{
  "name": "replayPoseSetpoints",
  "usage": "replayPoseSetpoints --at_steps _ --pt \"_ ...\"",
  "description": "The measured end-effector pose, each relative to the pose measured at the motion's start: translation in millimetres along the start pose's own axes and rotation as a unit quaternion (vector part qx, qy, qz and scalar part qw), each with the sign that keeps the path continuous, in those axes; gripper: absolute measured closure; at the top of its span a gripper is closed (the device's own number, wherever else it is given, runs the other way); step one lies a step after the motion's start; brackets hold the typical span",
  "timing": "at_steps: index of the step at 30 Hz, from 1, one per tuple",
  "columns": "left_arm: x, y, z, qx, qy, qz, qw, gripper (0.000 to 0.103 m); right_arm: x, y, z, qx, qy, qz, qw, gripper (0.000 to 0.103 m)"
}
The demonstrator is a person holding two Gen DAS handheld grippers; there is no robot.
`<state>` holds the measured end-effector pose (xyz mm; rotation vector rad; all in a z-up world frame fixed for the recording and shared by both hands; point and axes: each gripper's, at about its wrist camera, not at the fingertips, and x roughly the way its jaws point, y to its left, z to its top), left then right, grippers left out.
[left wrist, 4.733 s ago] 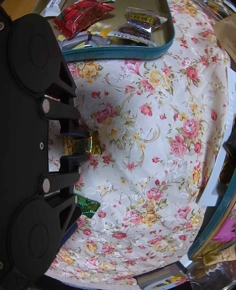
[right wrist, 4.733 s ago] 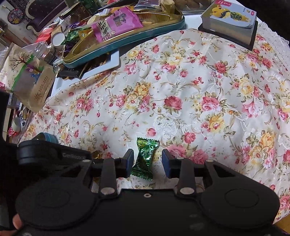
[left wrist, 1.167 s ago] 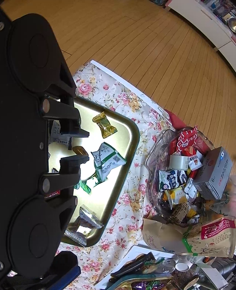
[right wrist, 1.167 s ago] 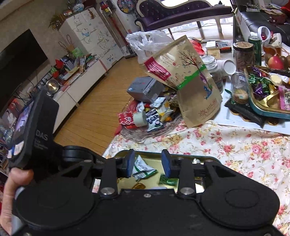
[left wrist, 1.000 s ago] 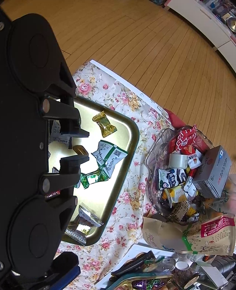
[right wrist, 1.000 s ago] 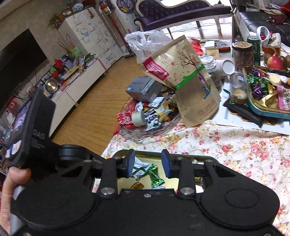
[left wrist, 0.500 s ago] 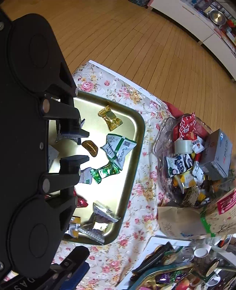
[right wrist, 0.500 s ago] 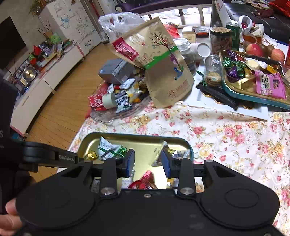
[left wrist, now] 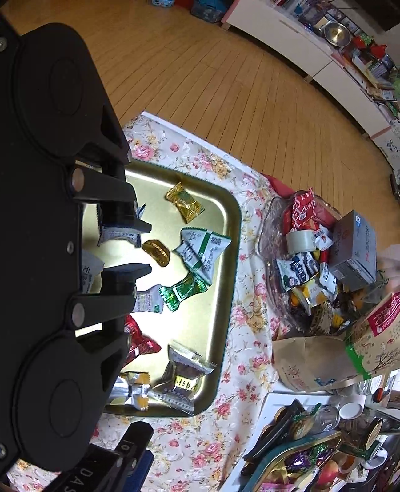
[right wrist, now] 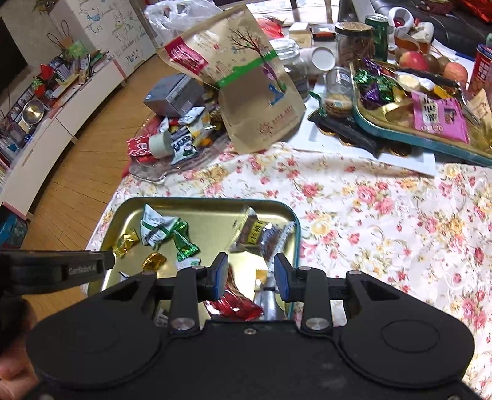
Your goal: Organize snacks
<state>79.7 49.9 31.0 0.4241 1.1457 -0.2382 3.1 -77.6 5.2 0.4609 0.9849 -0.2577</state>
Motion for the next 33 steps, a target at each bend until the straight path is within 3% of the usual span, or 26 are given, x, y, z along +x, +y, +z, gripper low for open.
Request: replayPoseSetpoints --at_steps 8,13,20,33 --pt "4 -14 -21 0.004 0.001 -0.004 1.0 0.072 -2 -11 -7 0.007 0.007 -0.013 1.0 0.067" --pt "5 -25 -31 0.032 -0.007 0.004 0.9994 0.072 -4 -18 -11 0.006 0.009 -0.019 1.0 0.067" --pt "-8 -23 -30 0.03 -0.04 -0.002 0.9988 0.072 -2 -29 -16 0.005 0.009 -0.04 0.999 0.067" --pt "-6 -23 -31 0.033 -0.033 -0.015 0.9988 0.072 3 -24 -23 -0.019 0.011 -0.053 0.998 0.067"
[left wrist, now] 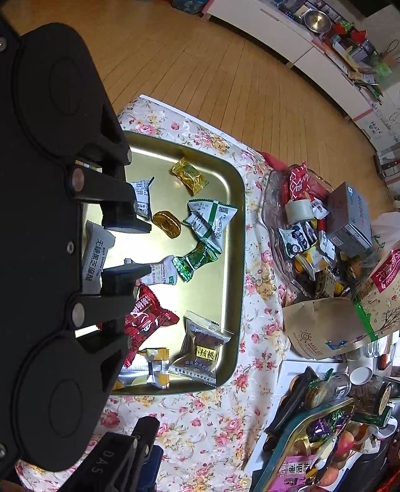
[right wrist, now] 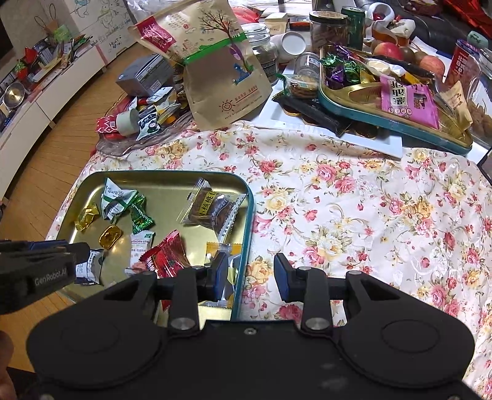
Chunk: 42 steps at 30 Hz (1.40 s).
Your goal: Organize snacks
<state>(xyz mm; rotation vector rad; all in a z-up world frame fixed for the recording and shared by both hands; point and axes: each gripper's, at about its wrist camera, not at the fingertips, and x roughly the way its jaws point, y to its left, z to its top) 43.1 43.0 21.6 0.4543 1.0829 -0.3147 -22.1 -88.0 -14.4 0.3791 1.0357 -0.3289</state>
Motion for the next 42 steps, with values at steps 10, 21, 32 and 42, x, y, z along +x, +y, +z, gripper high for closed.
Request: replayPoseSetpoints --at_steps 10,21,32,42 --pt "0.0 -1.9 0.1 0.003 0.002 -0.002 1.0 0.072 2.5 0.3 0.2 -0.002 0.003 -0.002 1.0 0.067" --pt "1.0 -2.5 -0.5 0.003 0.005 -0.003 1.0 0.072 3.3 1.3 -0.6 -0.006 0.006 -0.001 1.0 0.067" --pt "2.7 -2.4 -0.9 0.0 0.01 -0.002 0.9999 0.072 3.8 2.1 -0.8 -0.007 0.007 -0.001 1.0 0.067" --pt "4.7 -1.4 -0.9 -0.006 0.016 0.001 0.9999 0.072 4.4 3.3 -1.7 -0.008 0.009 -0.001 1.0 0.067"
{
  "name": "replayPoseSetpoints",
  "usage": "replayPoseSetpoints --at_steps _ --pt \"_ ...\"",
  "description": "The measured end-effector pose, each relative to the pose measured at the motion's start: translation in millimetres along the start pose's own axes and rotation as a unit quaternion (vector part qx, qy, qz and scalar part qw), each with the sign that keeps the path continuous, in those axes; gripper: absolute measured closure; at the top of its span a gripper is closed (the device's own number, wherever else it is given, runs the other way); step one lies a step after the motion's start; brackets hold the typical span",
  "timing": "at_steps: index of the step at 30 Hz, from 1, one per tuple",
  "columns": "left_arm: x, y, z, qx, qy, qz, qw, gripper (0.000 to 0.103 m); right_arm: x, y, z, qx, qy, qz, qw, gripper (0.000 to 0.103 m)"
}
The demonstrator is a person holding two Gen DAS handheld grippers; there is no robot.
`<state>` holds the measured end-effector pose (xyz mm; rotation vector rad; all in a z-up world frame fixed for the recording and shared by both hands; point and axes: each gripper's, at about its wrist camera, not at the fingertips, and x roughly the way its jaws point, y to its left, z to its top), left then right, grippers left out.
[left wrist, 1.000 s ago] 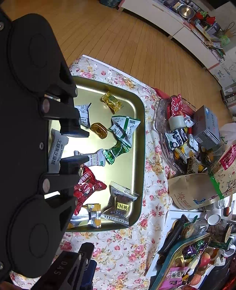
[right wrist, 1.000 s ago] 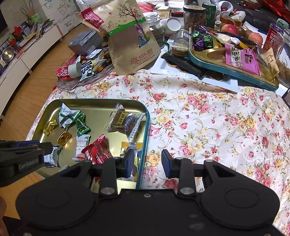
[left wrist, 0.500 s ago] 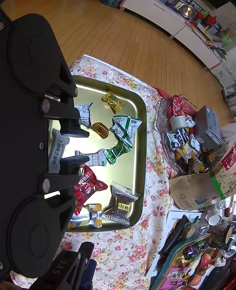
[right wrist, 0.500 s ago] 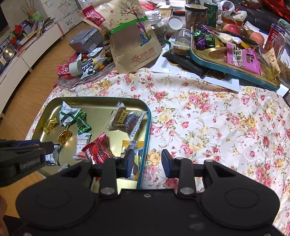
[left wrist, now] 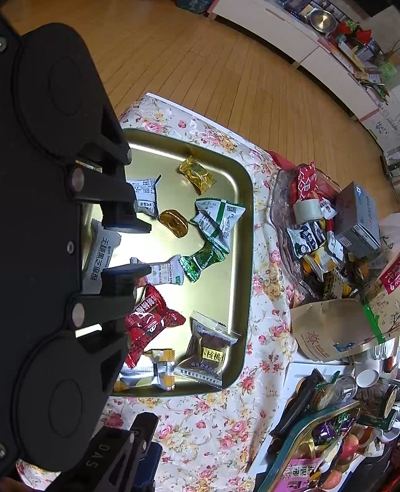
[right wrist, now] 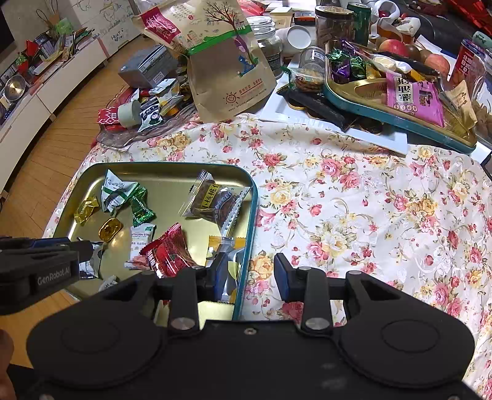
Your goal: Organize snacks
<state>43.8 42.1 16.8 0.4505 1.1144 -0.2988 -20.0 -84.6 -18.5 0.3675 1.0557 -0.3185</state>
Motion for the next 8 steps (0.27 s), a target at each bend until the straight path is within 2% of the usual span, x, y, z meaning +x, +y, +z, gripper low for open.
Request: replayPoseSetpoints --at_steps 8 --pt "2.0 2.0 0.6 -0.005 0.004 0.0 1.0 0.072 0.5 1.1 -1.0 -0.001 0.002 0.0 1.0 0.067"
